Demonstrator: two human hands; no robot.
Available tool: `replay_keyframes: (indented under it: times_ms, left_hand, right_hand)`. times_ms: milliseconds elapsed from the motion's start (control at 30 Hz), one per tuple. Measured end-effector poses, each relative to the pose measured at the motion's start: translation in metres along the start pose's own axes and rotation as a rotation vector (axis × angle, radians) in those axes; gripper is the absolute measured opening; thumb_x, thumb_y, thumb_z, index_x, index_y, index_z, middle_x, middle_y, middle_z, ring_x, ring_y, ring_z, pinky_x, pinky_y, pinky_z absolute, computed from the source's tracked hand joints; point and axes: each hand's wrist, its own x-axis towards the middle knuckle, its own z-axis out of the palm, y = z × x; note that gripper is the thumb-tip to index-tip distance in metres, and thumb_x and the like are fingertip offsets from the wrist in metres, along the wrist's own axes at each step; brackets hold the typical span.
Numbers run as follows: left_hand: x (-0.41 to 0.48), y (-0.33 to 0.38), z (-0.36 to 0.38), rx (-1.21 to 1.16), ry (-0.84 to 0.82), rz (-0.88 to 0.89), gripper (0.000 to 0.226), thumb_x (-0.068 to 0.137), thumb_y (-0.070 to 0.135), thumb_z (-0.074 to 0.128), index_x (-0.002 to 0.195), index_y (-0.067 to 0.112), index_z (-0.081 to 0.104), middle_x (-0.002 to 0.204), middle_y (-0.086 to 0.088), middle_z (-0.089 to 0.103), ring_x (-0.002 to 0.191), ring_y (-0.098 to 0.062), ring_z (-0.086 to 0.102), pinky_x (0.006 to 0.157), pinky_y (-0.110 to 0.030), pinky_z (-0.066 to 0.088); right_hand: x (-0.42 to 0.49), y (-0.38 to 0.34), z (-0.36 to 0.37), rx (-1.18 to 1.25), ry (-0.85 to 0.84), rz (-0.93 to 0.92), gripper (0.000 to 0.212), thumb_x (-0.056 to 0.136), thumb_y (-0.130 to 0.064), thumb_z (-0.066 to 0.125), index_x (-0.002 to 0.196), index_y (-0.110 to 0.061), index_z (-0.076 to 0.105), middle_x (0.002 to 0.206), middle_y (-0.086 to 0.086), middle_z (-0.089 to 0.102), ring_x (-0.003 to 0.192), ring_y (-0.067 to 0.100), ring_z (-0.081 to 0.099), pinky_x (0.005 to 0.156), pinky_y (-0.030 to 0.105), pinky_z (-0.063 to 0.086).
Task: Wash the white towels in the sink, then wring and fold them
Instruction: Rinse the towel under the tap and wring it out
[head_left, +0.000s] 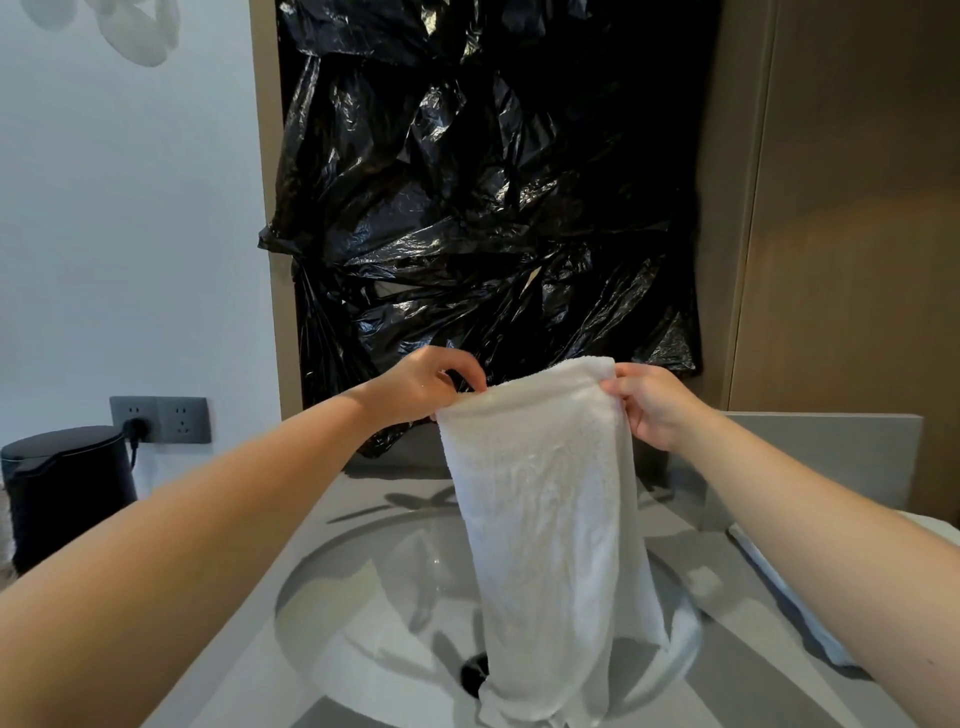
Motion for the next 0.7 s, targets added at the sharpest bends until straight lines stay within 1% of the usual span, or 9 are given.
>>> replay_keyframes:
  times_ms: [133,267,367,433,467,533,600,633,700]
  left_hand:
    - [-0.003,0.0,0.001,-0.152,-0.082,-0.02,0.05,0.085,-0.018,0.034,0.081,0.015,0.071,0.112,-0.011,0.065,0.087,-0.027,0.06,0.069,-0.037,0.053]
    - [-0.006,-0.005,0.001,-0.389,-0.179,-0.121,0.022,0.093,0.004,0.05,0.09,-0.004,0.071,0.105,-0.014,0.066,0.085,-0.023,0.058,0.068,-0.023,0.049]
    - [-0.01,-0.009,0.002,-0.09,-0.217,-0.068,0.025,0.088,0.026,0.071,0.102,0.005,0.073,0.088,0.002,0.067,0.072,-0.002,0.057,0.065,-0.014,0.045]
    - [-0.012,-0.007,0.003,0.15,-0.212,-0.028,0.013,0.085,0.016,0.073,0.097,0.015,0.073,0.08,0.01,0.064,0.061,0.006,0.054,0.059,-0.01,0.042]
    - [-0.011,-0.005,0.001,0.129,-0.178,-0.011,0.014,0.084,0.008,0.072,0.095,0.016,0.071,0.079,0.008,0.064,0.061,0.006,0.054,0.059,-0.009,0.042]
    - [-0.005,-0.003,-0.005,-0.223,0.007,0.02,0.023,0.086,-0.003,0.066,0.1,0.014,0.064,0.085,-0.001,0.067,0.072,-0.005,0.061,0.065,-0.014,0.049]
    - [0.001,-0.002,-0.007,-0.8,0.223,0.001,0.026,0.092,0.003,0.061,0.116,0.014,0.056,0.099,-0.01,0.069,0.088,-0.019,0.066,0.075,-0.026,0.056]
    - [0.002,-0.003,0.001,-0.977,0.206,-0.026,0.028,0.095,0.014,0.059,0.123,0.014,0.053,0.109,-0.012,0.069,0.098,-0.024,0.066,0.084,-0.033,0.057]
    - [-0.011,-0.009,0.037,-0.992,-0.054,-0.179,0.035,0.094,0.034,0.058,0.121,0.012,0.057,0.109,-0.008,0.072,0.101,-0.022,0.069,0.089,-0.039,0.055]
  right_hand:
    - [0.0,0.001,0.002,0.009,0.022,0.003,0.023,0.093,0.008,0.047,0.106,0.0,0.064,0.092,0.011,0.069,0.08,0.021,0.067,0.058,0.023,0.057]
    - [0.0,0.003,0.001,0.013,0.059,0.006,0.021,0.093,0.008,0.048,0.105,0.003,0.064,0.091,0.013,0.069,0.08,0.021,0.067,0.061,0.024,0.057]
    - [-0.001,0.006,-0.001,0.001,0.07,0.004,0.021,0.093,0.008,0.048,0.103,0.002,0.065,0.087,0.011,0.07,0.078,0.019,0.067,0.061,0.024,0.055]
    - [-0.005,0.005,-0.001,-0.026,0.045,0.016,0.021,0.093,0.008,0.048,0.103,0.001,0.065,0.088,0.01,0.07,0.078,0.019,0.068,0.061,0.023,0.057]
    - [-0.007,0.003,0.0,-0.038,0.034,0.027,0.021,0.093,0.007,0.048,0.103,0.001,0.065,0.088,0.01,0.071,0.078,0.019,0.068,0.061,0.023,0.057]
    - [-0.006,-0.008,0.0,-0.017,0.037,0.039,0.019,0.094,0.005,0.049,0.099,-0.002,0.066,0.084,0.008,0.07,0.072,0.016,0.069,0.058,0.024,0.056]
    - [-0.005,-0.027,0.001,0.07,0.044,0.018,0.017,0.095,0.001,0.049,0.092,-0.004,0.065,0.076,0.006,0.07,0.061,0.014,0.069,0.052,0.024,0.055]
    - [-0.004,-0.035,0.002,0.107,0.046,-0.003,0.016,0.095,-0.001,0.05,0.091,-0.004,0.065,0.075,0.006,0.07,0.06,0.014,0.07,0.051,0.025,0.055]
    - [-0.004,-0.042,0.009,0.137,0.033,-0.007,0.015,0.096,-0.004,0.051,0.092,-0.003,0.065,0.073,0.005,0.072,0.06,0.014,0.07,0.05,0.026,0.055]
